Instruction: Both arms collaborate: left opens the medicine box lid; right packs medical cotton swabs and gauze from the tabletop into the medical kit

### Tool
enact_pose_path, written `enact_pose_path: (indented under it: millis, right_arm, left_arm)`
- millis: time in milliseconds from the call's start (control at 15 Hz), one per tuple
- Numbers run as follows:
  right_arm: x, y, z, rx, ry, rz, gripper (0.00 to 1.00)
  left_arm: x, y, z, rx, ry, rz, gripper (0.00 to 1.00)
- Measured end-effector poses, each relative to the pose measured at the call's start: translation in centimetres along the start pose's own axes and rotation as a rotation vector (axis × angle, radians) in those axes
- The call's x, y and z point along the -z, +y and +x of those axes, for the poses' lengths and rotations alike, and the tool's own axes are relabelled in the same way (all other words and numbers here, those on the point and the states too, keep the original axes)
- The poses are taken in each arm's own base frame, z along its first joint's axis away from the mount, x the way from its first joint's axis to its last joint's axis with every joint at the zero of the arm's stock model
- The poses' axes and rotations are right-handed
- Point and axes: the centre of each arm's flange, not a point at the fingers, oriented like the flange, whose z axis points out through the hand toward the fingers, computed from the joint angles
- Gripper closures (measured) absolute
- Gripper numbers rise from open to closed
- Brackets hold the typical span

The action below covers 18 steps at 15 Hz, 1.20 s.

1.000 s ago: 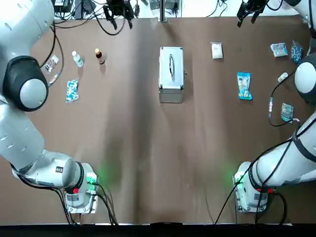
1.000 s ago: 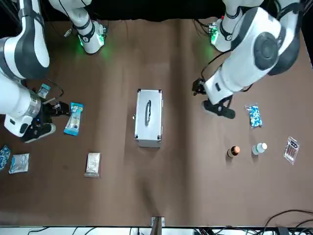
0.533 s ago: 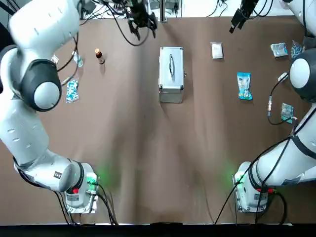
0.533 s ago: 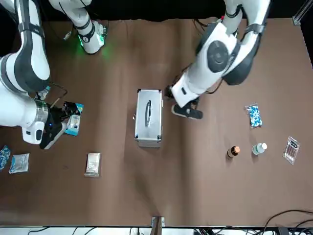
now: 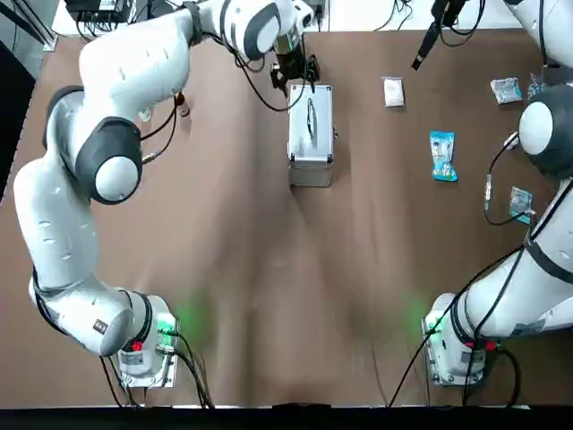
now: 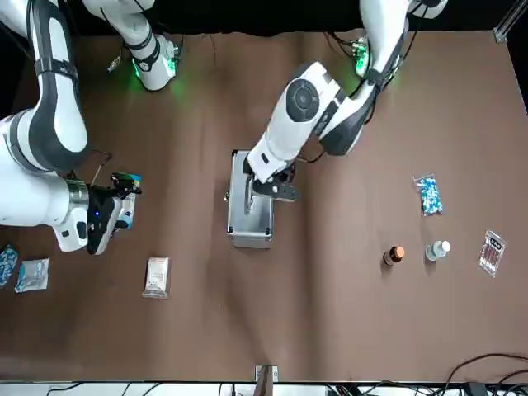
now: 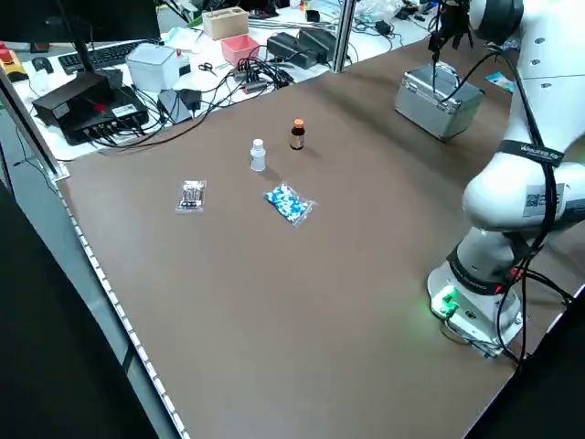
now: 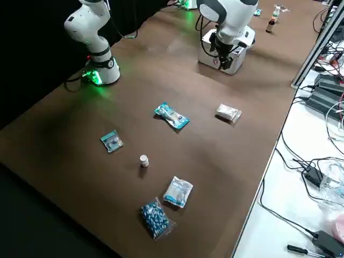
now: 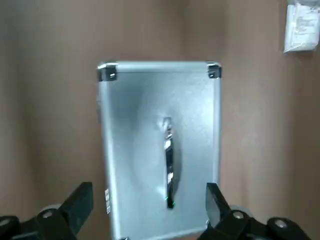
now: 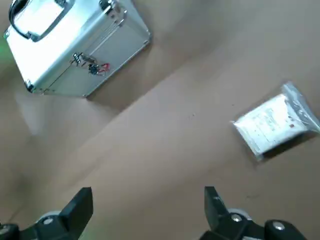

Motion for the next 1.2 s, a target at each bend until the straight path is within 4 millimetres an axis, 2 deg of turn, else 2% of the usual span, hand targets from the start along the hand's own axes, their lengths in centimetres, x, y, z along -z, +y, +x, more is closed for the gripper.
enact_pose_path:
  millis: [67, 200, 267, 600, 667, 1000, 1200]
  right_arm:
    - [-1.3, 0.3, 0.1, 0.048, -0.006, 0.017, 0.02]
    - [-2.6, 0.3, 0.4, 0.117, -0.005, 0.024, 0.02]
    - [-3.4, 0.2, 0.7, 0.164, 0.001, 0.028, 0.02]
    - [-7.6, -1.5, 2.1, 0.390, 0.056, 0.097, 0.01]
    - [-8.5, -1.9, 2.3, 0.423, 0.075, 0.119, 0.01]
    - [-13.1, -3.5, 3.7, 0.500, 0.089, 0.101, 0.01]
    - [-14.8, -5.2, 5.3, 0.598, 0.128, 0.096, 0.01]
  left_arm:
    - [-0.9, 0.5, -0.2, -0.002, 0.008, -0.001, 0.00]
    - [-1.8, 0.9, -0.3, -0.003, 0.017, -0.003, 0.04]
    - [-2.4, 1.2, -0.4, -0.004, 0.034, 0.005, 0.11]
    - [-5.3, 2.1, -1.3, 0.015, 0.050, 0.048, 0.16]
    - [-5.5, 2.1, -1.3, 0.016, 0.050, 0.049, 0.25]
    - [-5.4, 2.0, -1.1, 0.022, 0.054, 0.050, 0.29]
    - [-5.4, 2.0, -1.1, 0.023, 0.055, 0.049, 0.31]
